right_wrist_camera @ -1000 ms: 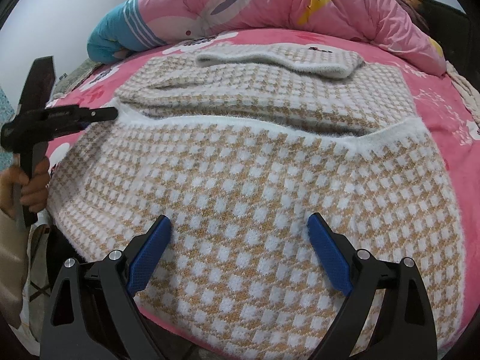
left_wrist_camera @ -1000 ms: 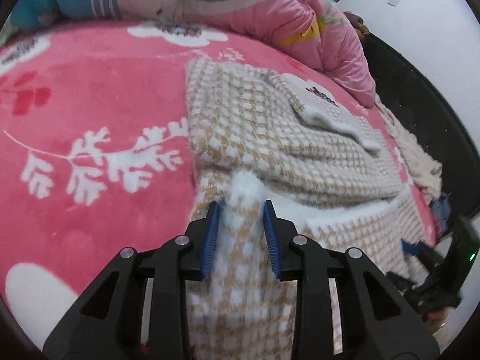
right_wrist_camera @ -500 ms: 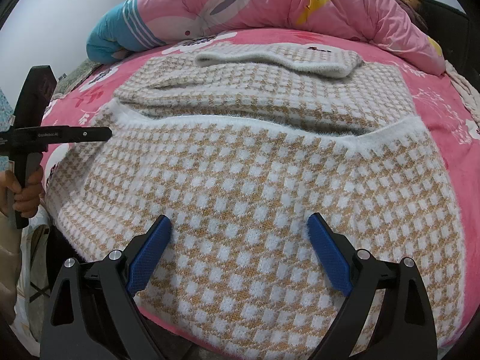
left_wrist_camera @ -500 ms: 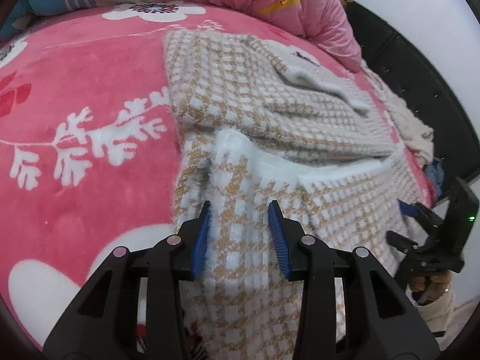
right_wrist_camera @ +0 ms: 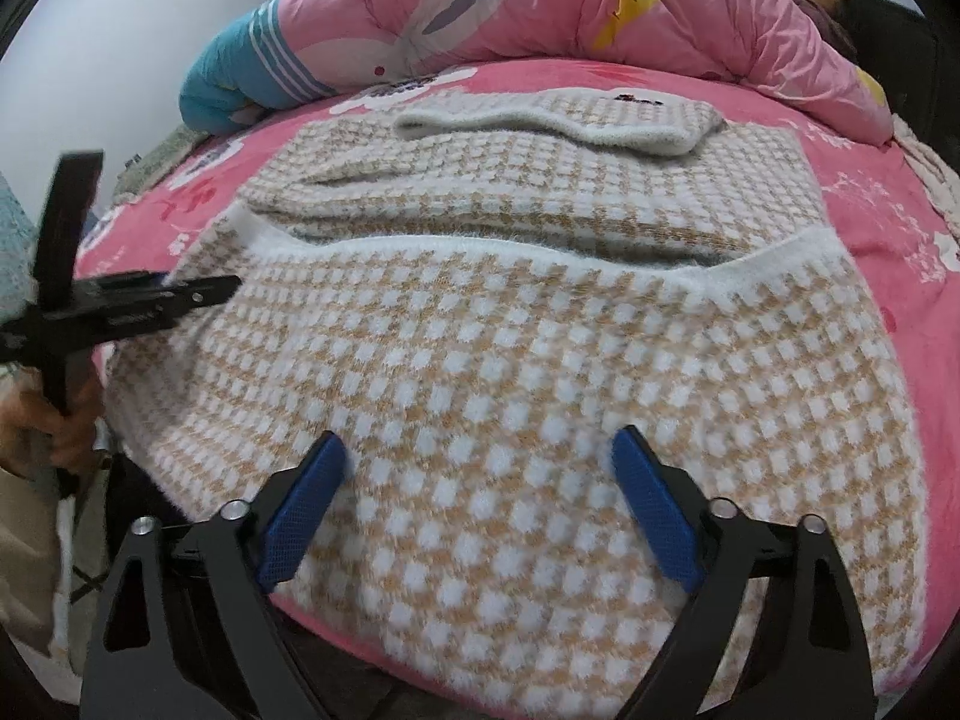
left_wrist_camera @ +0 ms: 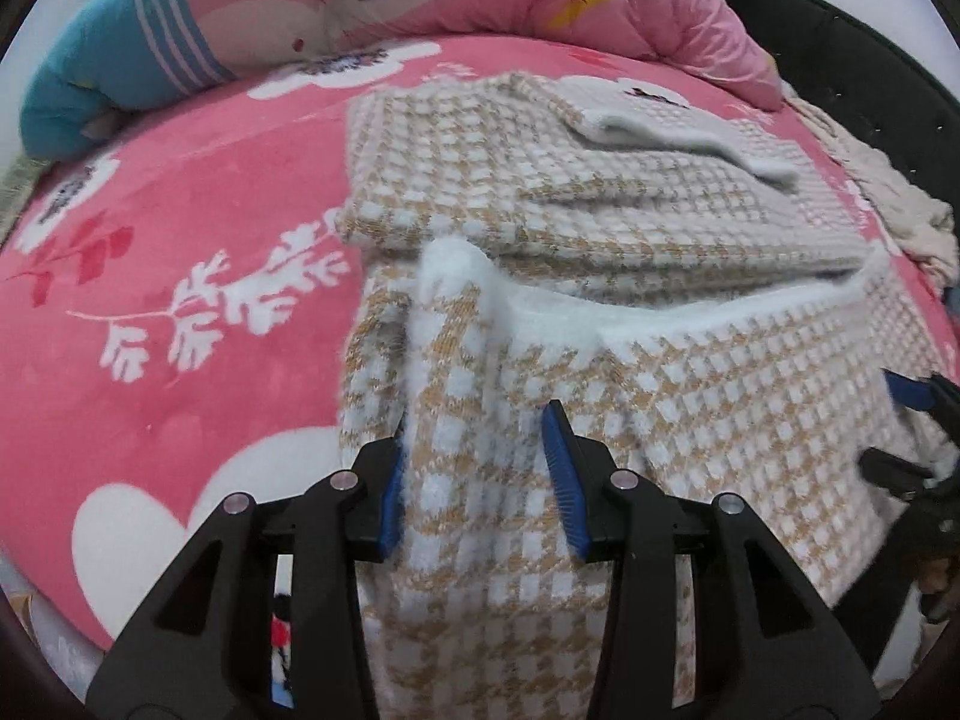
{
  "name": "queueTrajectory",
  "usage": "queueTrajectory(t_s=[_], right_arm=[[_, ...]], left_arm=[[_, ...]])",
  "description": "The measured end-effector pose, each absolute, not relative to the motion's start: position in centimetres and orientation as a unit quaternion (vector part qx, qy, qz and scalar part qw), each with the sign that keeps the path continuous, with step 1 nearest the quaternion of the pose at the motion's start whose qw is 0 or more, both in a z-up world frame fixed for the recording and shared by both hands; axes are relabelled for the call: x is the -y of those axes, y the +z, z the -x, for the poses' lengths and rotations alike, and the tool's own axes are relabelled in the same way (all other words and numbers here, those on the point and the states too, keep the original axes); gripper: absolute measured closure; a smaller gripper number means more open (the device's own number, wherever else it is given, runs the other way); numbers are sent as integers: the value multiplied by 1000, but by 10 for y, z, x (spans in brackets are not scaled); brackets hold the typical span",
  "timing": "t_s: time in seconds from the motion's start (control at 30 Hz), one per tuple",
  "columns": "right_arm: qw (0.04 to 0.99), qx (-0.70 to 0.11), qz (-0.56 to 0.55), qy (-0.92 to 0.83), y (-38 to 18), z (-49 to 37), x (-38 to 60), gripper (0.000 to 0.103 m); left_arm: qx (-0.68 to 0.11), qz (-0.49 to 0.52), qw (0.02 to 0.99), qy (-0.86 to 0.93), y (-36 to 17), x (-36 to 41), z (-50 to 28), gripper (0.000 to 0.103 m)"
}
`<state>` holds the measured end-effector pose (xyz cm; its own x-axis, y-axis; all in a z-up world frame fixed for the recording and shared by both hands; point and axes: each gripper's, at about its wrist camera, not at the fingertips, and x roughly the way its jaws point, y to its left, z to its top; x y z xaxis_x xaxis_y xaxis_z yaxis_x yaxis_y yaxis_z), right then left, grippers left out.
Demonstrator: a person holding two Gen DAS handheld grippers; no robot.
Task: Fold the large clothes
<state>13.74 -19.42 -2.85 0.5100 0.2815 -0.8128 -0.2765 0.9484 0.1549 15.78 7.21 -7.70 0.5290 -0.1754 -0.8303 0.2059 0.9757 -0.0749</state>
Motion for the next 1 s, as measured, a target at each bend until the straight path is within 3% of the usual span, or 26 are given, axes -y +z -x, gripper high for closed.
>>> queueTrajectory(t_s=[0.13, 0.5, 1.0], right_arm=[[878, -453, -30, 148, -10, -128, 232, 33], [897, -422, -106, 71, 14, -170, 343, 54], [876, -463, -108, 79, -17, -211, 343, 57]], left_arm=[[-458, -34, 884, -82, -77, -65, -150, 63], [-454, -50, 887, -71, -76, -59, -147, 63], [-455, -56, 886, -70, -78, -57, -148, 63]])
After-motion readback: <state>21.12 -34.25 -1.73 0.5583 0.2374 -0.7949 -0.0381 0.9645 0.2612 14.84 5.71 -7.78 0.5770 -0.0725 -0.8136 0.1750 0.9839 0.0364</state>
